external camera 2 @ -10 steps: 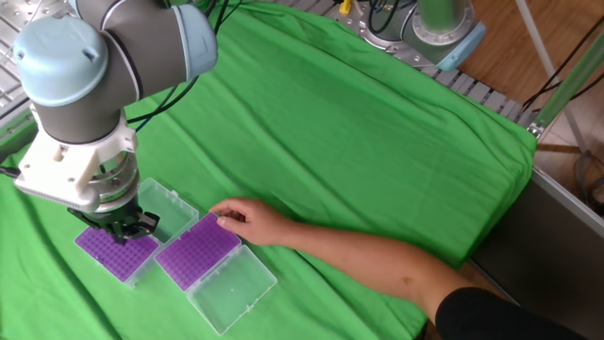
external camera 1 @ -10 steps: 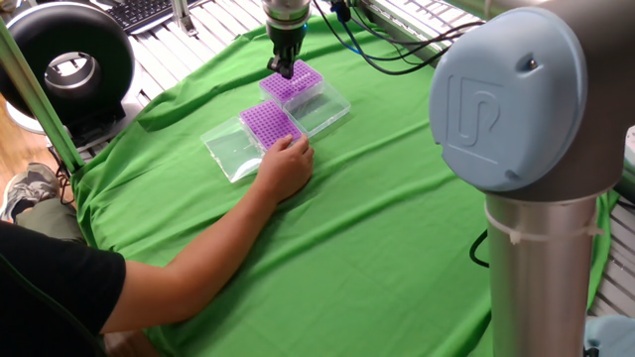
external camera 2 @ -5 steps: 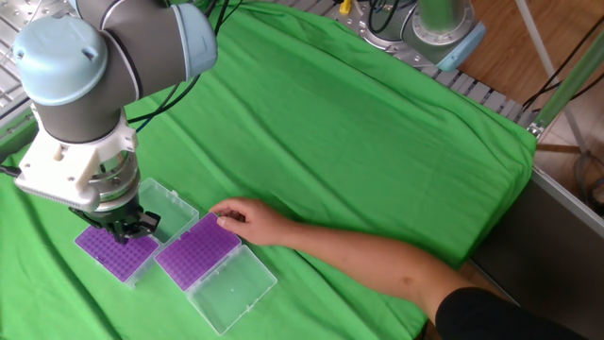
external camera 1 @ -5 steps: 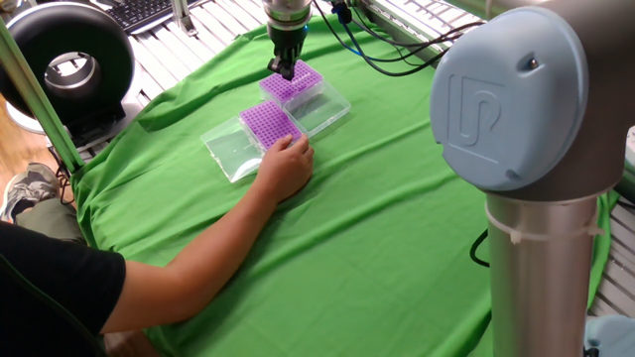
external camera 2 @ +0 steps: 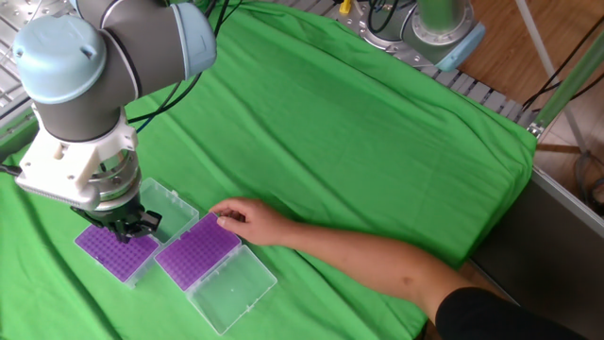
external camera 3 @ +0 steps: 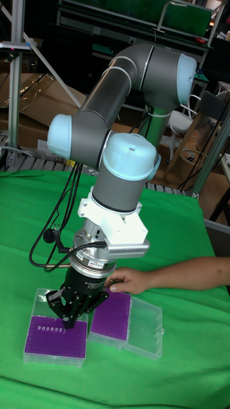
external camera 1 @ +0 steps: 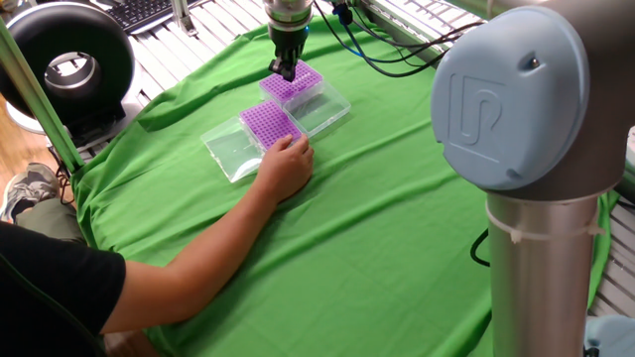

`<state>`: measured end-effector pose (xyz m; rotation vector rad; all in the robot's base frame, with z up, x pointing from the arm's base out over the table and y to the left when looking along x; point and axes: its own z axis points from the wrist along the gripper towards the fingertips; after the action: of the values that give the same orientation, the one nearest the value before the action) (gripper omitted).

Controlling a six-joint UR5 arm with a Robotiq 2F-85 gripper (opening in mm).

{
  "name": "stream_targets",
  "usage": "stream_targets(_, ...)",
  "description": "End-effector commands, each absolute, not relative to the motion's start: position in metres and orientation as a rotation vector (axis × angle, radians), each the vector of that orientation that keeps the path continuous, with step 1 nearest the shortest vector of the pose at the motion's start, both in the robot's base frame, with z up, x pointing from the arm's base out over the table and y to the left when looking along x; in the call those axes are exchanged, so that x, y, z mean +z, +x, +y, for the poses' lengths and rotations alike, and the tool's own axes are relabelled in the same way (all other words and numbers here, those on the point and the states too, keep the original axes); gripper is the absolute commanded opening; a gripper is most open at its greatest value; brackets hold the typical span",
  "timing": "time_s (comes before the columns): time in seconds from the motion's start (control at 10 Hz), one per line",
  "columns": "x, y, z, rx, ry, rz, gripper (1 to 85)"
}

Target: Insert a small pipette tip into the holder for small pipette tips

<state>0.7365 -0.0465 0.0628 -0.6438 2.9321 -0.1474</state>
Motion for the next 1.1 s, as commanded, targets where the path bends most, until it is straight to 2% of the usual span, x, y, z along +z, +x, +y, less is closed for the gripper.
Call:
stream_targets(0.0,0.0622,0.7362,-0.0438,-0.11,-0.63,2.927,1.0)
stream_targets(1.0,0.058,0.7373,-0.0506,-0.124,-0.651,2.911,1.0)
